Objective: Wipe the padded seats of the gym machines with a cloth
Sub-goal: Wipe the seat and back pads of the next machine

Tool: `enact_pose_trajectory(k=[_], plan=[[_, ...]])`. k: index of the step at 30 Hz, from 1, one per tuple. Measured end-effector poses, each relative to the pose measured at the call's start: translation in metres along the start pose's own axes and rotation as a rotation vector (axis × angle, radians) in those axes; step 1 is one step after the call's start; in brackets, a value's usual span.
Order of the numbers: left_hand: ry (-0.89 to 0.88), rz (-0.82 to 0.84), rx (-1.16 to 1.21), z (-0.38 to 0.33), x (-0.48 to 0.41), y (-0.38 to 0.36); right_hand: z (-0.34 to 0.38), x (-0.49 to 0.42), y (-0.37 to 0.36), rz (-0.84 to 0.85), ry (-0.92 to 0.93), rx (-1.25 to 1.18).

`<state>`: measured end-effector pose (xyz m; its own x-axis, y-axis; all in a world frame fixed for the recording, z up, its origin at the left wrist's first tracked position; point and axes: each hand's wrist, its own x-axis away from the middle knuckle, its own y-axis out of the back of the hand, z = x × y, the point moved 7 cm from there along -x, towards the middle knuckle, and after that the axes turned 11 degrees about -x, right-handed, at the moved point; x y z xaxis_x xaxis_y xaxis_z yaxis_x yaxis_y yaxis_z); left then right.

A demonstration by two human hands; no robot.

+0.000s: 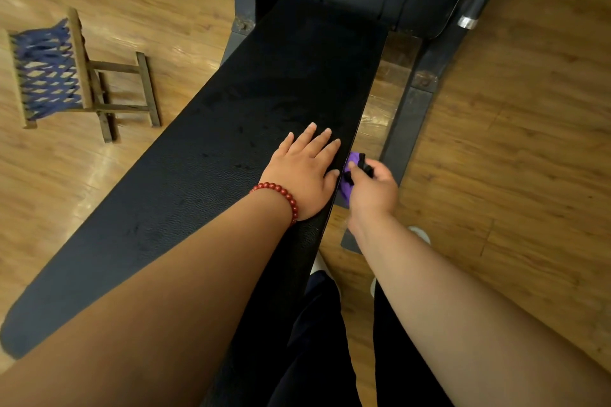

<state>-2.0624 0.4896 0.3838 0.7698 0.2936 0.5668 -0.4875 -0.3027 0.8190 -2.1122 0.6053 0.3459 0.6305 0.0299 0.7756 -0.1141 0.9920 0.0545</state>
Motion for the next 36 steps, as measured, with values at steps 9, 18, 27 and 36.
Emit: enact_pose_trajectory(k=[9, 18, 27, 36], plan=[[0.027, -0.057, -0.051, 0.003, -0.015, 0.01, -0.002, 0.002, 0.004, 0.059, 0.064, 0.025], [-0.002, 0.008, -0.052, 0.004, -0.029, -0.004, 0.005, -0.009, -0.001, 0.064, 0.086, 0.029], [0.011, 0.025, -0.064, 0.004, -0.031, -0.003, 0.035, -0.048, -0.025, 0.003, 0.032, 0.001], [0.015, 0.031, -0.075, 0.003, -0.031, -0.003, 0.02, -0.026, -0.007, 0.127, 0.06, 0.128]])
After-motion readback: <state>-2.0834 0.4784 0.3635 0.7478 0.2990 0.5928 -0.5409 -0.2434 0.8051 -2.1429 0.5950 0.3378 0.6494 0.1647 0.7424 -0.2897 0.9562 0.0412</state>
